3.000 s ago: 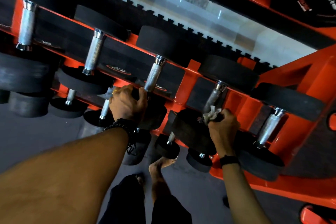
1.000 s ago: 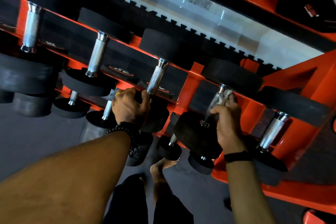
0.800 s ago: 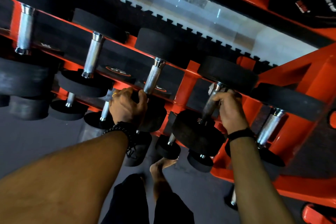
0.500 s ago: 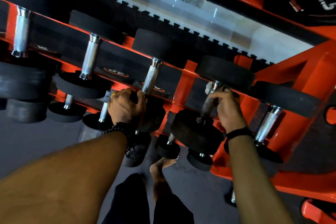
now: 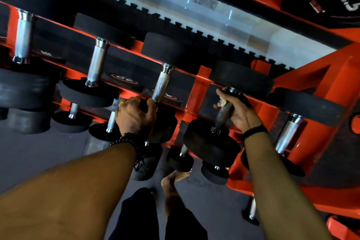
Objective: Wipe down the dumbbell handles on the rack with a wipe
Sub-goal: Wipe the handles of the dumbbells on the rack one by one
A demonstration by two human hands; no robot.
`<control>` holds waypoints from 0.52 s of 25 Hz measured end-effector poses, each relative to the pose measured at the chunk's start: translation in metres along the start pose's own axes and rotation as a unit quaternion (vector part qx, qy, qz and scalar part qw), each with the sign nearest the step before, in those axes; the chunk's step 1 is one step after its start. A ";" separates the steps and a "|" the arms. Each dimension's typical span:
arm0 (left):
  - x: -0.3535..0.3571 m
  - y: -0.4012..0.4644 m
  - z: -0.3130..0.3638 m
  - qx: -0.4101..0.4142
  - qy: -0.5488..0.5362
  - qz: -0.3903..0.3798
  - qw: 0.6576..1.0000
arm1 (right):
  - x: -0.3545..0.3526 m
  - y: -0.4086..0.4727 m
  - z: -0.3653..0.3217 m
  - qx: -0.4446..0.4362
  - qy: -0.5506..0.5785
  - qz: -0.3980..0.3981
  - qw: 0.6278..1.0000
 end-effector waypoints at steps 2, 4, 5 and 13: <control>0.001 0.001 0.000 0.004 0.007 0.001 1.000 | 0.002 0.001 0.004 -0.003 -0.024 0.034 0.999; 0.001 0.001 0.001 0.008 0.017 0.000 1.000 | -0.002 0.002 0.013 -0.006 -0.044 0.080 0.996; 0.001 0.000 0.000 0.007 0.020 -0.002 1.000 | -0.007 0.002 0.014 -0.025 -0.060 0.102 0.993; 0.003 0.000 -0.003 -0.013 0.028 -0.011 0.999 | -0.036 -0.060 -0.029 -0.339 -0.307 0.377 0.805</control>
Point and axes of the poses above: each hand's wrist, its own y-axis towards the middle knuckle, its own x-axis out of the palm, z = x × y, the point moved 10 cm from there along y, towards the middle knuckle, and after that the axes turned 10 degrees about z, right-handed, at the moved point
